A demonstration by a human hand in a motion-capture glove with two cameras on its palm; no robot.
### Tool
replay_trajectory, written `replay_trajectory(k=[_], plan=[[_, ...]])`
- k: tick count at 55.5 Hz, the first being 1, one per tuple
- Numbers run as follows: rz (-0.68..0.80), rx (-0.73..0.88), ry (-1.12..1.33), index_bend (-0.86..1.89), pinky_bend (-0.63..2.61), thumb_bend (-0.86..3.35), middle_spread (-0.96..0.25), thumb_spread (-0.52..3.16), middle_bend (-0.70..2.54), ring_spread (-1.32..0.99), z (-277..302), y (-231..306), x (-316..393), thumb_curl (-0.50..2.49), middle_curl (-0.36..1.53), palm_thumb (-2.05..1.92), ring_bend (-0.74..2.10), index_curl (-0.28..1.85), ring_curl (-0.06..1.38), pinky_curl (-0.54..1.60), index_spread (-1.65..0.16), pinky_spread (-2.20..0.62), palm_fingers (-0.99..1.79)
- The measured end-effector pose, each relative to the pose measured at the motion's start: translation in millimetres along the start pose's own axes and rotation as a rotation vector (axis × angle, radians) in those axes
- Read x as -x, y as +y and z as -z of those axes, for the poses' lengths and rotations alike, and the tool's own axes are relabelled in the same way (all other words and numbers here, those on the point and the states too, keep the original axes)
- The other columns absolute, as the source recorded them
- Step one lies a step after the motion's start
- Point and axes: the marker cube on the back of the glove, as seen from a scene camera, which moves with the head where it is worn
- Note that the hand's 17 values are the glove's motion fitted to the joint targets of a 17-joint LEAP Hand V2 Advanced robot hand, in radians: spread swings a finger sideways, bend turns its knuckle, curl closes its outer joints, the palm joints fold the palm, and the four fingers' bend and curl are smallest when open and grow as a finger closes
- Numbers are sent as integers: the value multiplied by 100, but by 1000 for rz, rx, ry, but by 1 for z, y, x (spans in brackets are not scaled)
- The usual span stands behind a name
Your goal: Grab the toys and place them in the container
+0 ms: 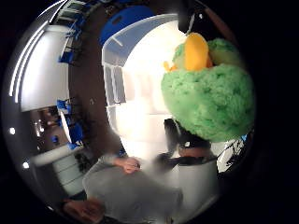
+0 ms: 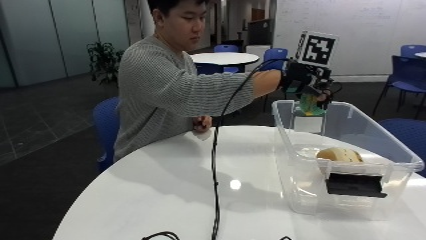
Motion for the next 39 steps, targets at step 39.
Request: replay_trajectory(k=[39], plan=[[2, 192, -33, 10, 110, -2, -29, 137, 34, -43, -92, -15, 27, 31, 50, 29, 120, 22, 45, 38, -35, -17, 8]])
